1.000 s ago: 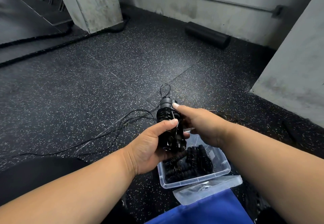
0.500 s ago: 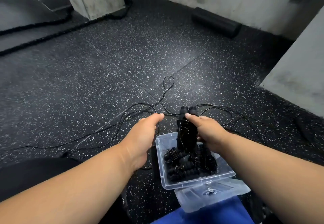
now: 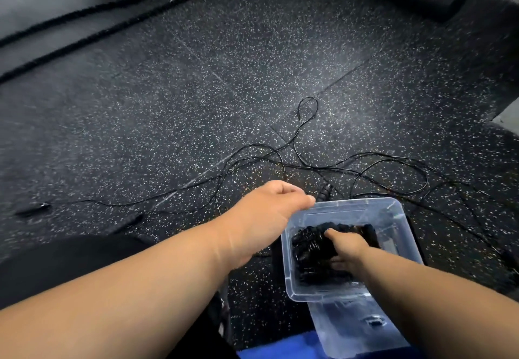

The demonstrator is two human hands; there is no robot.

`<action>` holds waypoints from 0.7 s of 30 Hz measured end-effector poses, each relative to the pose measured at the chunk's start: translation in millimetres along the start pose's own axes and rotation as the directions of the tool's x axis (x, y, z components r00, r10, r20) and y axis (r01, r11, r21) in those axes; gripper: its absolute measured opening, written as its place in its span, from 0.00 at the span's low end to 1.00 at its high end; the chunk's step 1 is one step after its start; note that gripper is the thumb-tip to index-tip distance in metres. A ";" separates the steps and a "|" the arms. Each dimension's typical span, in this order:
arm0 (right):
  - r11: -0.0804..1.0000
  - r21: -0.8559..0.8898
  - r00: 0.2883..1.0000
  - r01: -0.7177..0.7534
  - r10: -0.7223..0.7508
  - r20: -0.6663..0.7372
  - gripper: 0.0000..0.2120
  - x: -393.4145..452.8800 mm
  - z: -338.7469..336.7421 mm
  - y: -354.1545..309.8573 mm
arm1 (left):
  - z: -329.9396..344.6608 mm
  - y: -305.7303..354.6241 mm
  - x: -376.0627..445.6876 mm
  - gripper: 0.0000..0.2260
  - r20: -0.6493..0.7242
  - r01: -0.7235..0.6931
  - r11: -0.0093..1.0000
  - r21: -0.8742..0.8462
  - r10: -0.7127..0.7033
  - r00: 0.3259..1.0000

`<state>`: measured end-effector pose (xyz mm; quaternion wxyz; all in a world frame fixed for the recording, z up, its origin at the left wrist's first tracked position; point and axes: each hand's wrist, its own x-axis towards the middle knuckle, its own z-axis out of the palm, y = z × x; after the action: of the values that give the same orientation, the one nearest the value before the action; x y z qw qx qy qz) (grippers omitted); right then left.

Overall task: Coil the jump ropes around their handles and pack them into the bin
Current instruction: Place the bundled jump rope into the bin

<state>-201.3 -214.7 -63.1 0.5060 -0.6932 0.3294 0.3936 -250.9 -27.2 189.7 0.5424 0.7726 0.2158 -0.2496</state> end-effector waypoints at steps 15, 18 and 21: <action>0.563 -0.801 0.972 0.204 -0.211 0.100 0.33 33.9 18.9 -21.2 | -2.5 3.2 38.2 0.10 -0.003 0.098 0.992 0.078 -0.098 0.995; 0.470 -0.819 0.880 0.329 -0.467 0.086 0.11 22.4 9.7 -32.6 | -2.7 4.3 42.6 0.10 -0.006 0.109 0.992 0.069 -0.108 0.994; 0.396 -0.792 0.754 0.466 -0.646 0.121 0.13 13.6 3.4 -52.5 | -4.3 6.3 47.7 0.10 -0.015 0.107 0.993 0.058 -0.107 0.994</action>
<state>-150.7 -198.0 -52.5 0.2155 -0.9461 -0.0784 0.2286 -209.1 -22.2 166.0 0.5039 0.7771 0.2526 -0.2802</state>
